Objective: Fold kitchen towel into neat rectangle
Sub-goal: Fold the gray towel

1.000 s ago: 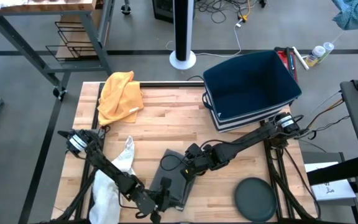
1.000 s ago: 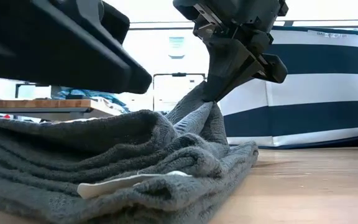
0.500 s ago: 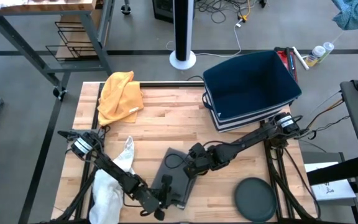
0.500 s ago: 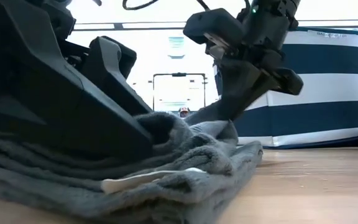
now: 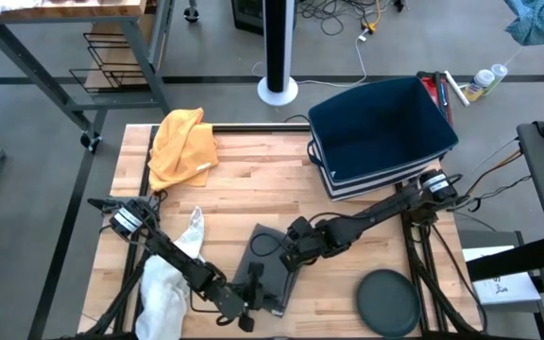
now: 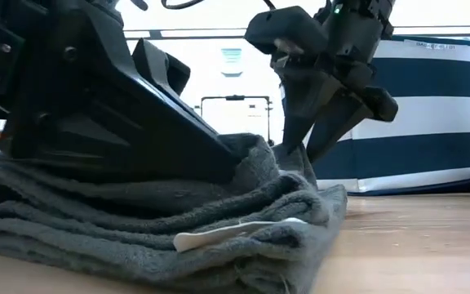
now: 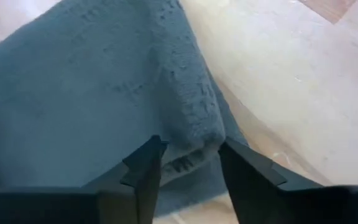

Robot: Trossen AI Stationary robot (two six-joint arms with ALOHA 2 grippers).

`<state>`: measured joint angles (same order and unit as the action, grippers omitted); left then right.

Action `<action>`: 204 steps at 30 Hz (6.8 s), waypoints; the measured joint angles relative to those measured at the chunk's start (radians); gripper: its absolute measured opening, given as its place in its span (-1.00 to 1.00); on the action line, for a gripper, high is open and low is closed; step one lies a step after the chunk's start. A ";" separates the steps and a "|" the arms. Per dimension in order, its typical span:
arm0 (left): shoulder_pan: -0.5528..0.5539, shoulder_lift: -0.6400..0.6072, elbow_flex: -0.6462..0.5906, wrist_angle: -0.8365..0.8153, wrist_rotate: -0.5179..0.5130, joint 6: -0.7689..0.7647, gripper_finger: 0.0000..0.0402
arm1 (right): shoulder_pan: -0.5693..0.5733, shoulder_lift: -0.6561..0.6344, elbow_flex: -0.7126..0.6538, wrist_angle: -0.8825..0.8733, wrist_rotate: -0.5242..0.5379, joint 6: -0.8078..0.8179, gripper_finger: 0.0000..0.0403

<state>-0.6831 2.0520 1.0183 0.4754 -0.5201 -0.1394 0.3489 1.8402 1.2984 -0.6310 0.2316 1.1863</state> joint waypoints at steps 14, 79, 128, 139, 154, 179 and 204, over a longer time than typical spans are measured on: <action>0.001 -0.005 0.050 0.007 -0.047 0.011 -0.99 | 0.084 -0.035 0.002 -0.020 -0.198 -0.091 0.12; 0.032 0.074 0.051 0.129 0.074 0.002 -0.25 | 0.214 0.207 0.069 0.150 -0.021 -0.367 0.18; 0.053 0.204 0.211 0.002 -0.053 -0.070 -0.68 | 0.214 0.206 0.068 0.171 -0.030 -0.357 0.15; 0.021 0.111 0.189 -0.037 -0.062 -0.026 -0.97 | 0.219 0.165 0.068 0.155 -0.048 -0.349 0.12; 0.010 -0.042 0.071 -0.050 -0.096 -0.028 -0.98 | 0.211 0.062 0.069 0.006 0.068 -0.285 0.27; 0.011 -0.043 0.066 -0.045 -0.100 -0.035 -0.97 | 0.216 0.173 0.073 0.113 -0.011 -0.288 0.34; 0.012 -0.043 0.066 -0.029 0.010 -0.043 -0.96 | 0.214 0.116 0.097 0.072 0.102 -0.260 0.27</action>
<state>-0.6712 2.0087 1.0840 0.4465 -0.5102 -0.1822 0.5629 1.9564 1.3958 -0.5591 0.3331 0.9260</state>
